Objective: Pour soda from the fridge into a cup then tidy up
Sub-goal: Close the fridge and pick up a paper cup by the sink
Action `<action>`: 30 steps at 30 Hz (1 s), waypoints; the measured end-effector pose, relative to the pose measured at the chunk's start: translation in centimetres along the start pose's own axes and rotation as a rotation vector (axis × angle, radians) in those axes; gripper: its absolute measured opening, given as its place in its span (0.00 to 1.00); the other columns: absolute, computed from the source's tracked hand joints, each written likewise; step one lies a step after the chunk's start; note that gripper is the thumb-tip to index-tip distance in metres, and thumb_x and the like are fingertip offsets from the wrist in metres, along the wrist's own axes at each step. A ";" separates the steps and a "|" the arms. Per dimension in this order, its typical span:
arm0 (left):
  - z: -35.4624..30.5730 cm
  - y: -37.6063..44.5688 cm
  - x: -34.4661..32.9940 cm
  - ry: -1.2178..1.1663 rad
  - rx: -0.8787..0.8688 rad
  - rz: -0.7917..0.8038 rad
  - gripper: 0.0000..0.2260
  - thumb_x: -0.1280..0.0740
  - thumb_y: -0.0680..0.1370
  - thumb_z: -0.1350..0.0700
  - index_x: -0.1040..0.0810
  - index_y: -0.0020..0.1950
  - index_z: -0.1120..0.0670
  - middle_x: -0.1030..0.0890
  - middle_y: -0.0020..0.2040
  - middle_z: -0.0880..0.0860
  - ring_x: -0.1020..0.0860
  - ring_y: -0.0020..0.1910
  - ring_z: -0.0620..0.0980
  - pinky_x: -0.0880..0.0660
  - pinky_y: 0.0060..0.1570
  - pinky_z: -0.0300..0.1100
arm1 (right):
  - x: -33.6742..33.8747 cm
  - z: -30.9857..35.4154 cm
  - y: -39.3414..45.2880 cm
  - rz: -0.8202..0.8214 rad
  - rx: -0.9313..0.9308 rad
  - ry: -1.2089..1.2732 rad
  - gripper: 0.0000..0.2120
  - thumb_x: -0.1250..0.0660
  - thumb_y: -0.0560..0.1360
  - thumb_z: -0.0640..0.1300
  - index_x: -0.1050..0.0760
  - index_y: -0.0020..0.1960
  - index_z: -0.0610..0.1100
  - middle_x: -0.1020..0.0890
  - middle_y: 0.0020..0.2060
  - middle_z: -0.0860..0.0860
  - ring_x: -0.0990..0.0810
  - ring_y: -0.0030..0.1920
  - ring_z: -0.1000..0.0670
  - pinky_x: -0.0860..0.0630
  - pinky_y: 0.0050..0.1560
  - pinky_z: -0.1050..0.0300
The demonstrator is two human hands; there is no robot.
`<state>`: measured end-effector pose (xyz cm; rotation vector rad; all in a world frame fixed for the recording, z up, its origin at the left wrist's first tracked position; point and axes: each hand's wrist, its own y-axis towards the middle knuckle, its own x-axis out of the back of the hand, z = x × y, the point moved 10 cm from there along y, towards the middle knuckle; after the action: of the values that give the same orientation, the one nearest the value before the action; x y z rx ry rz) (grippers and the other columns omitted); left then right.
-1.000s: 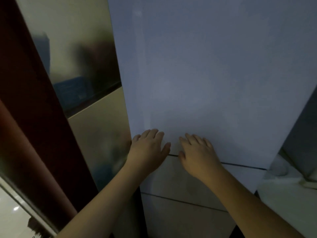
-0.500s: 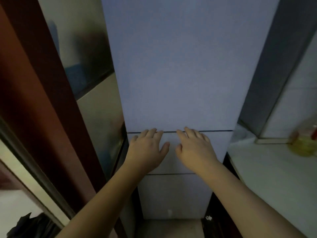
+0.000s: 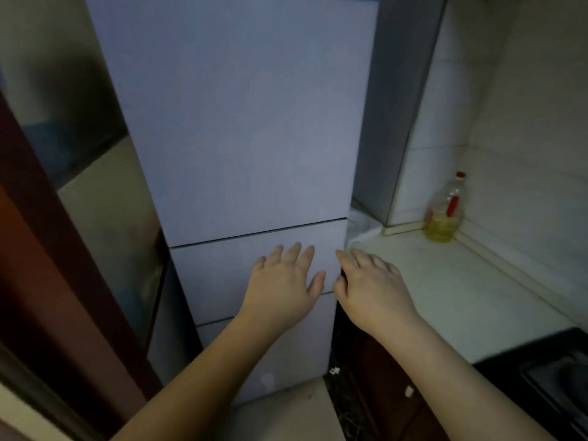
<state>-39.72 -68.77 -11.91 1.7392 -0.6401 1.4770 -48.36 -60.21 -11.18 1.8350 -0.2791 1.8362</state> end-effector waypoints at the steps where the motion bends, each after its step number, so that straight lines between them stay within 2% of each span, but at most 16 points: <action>1: -1.3 0.0 -0.4 -0.022 -0.026 0.010 0.31 0.58 0.79 0.36 0.48 0.79 0.48 0.45 0.80 0.50 0.47 0.78 0.55 0.44 0.74 0.54 | 0.5 -1.0 -0.8 -0.008 -0.020 -0.010 0.25 0.50 0.80 0.53 0.44 0.76 0.51 0.37 0.73 0.50 0.36 0.70 0.47 0.40 0.67 0.51; 4: -5.4 0.0 -0.5 -0.074 -0.100 0.011 0.28 0.53 0.82 0.39 0.53 0.80 0.48 0.51 0.80 0.50 0.52 0.79 0.55 0.48 0.75 0.55 | 1.3 -4.2 -3.3 -0.011 -0.083 -0.028 0.24 0.50 0.80 0.53 0.43 0.75 0.51 0.36 0.73 0.50 0.36 0.70 0.48 0.40 0.67 0.51; 14: -20.4 -2.5 -1.3 -0.136 -0.314 0.069 0.28 0.53 0.82 0.39 0.49 0.79 0.47 0.49 0.80 0.49 0.51 0.78 0.53 0.48 0.75 0.55 | 3.3 -15.7 -14.4 -0.004 -0.323 -0.042 0.25 0.51 0.80 0.53 0.45 0.76 0.50 0.39 0.75 0.49 0.40 0.73 0.47 0.44 0.71 0.50; 21: -33.2 -7.2 -1.3 -0.149 -0.499 0.080 0.28 0.53 0.81 0.38 0.49 0.79 0.47 0.47 0.80 0.50 0.49 0.78 0.53 0.47 0.74 0.54 | 5.3 -23.8 -24.9 -0.025 -0.512 -0.066 0.25 0.50 0.80 0.54 0.42 0.76 0.50 0.37 0.74 0.48 0.39 0.72 0.46 0.44 0.71 0.49; 27: -42.9 -11.8 -0.5 -0.165 -0.665 0.056 0.27 0.51 0.81 0.39 0.42 0.78 0.49 0.34 0.73 0.50 0.37 0.72 0.50 0.36 0.67 0.52 | 7.7 -29.4 -33.6 -0.061 -0.660 -0.105 0.26 0.50 0.80 0.56 0.44 0.76 0.50 0.39 0.75 0.49 0.41 0.73 0.48 0.45 0.72 0.51; 30: -47.3 -13.8 -0.1 -0.148 -0.748 0.038 0.32 0.59 0.77 0.37 0.41 0.77 0.49 0.32 0.73 0.49 0.35 0.71 0.50 0.35 0.66 0.51 | 8.7 -32.1 -37.7 -0.074 -0.766 -0.153 0.27 0.51 0.77 0.56 0.37 0.74 0.48 0.33 0.72 0.46 0.34 0.71 0.46 0.39 0.69 0.49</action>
<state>-57.29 -22.68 -12.74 1.2463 -1.1336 0.9443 -56.98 -10.74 -12.72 1.4024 -0.8275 1.2716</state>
